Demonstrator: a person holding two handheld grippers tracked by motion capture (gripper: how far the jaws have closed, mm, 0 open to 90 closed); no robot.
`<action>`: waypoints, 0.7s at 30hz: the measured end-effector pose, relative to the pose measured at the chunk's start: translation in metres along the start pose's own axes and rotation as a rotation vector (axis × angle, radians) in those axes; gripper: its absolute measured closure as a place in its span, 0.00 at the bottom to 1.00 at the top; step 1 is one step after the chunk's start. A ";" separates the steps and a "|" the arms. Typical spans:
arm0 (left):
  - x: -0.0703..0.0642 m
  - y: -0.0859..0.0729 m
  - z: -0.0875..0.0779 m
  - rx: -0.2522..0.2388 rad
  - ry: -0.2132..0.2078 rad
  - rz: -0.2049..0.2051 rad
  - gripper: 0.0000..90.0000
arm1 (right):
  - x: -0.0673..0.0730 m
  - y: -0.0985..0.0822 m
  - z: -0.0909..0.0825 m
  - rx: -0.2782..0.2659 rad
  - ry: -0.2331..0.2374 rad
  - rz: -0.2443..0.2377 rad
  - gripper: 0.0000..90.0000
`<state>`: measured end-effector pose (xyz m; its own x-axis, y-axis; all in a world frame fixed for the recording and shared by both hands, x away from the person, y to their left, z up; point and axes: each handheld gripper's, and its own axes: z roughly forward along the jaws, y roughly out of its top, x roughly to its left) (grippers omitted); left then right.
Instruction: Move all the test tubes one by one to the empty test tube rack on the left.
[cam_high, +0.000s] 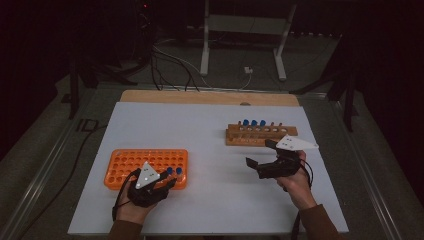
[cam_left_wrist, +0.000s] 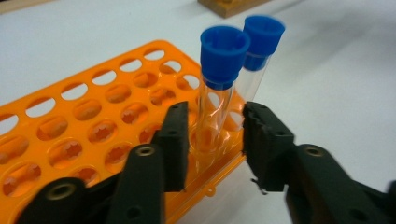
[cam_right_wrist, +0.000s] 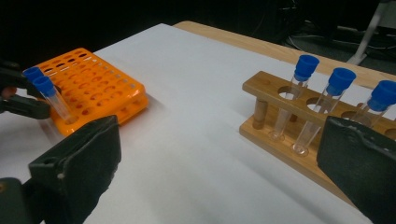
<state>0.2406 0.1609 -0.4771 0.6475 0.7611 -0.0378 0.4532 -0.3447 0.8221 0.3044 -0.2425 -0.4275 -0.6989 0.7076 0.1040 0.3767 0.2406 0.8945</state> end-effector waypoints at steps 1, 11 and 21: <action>0.001 0.000 -0.002 -0.012 -0.004 -0.006 0.62 | 0.000 0.000 0.000 -0.001 -0.002 0.001 0.00; 0.007 0.000 -0.016 -0.109 -0.001 -0.039 0.30 | -0.009 0.003 -0.004 -0.010 -0.048 0.002 0.00; 0.017 0.001 -0.023 -0.163 0.041 -0.094 0.14 | -0.029 0.012 -0.001 -0.024 -0.097 0.044 0.01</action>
<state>0.2381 0.1854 -0.4636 0.5800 0.8087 -0.0980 0.4027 -0.1801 0.8974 0.3282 -0.2606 -0.4191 -0.6191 0.7787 0.1019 0.3903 0.1925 0.9003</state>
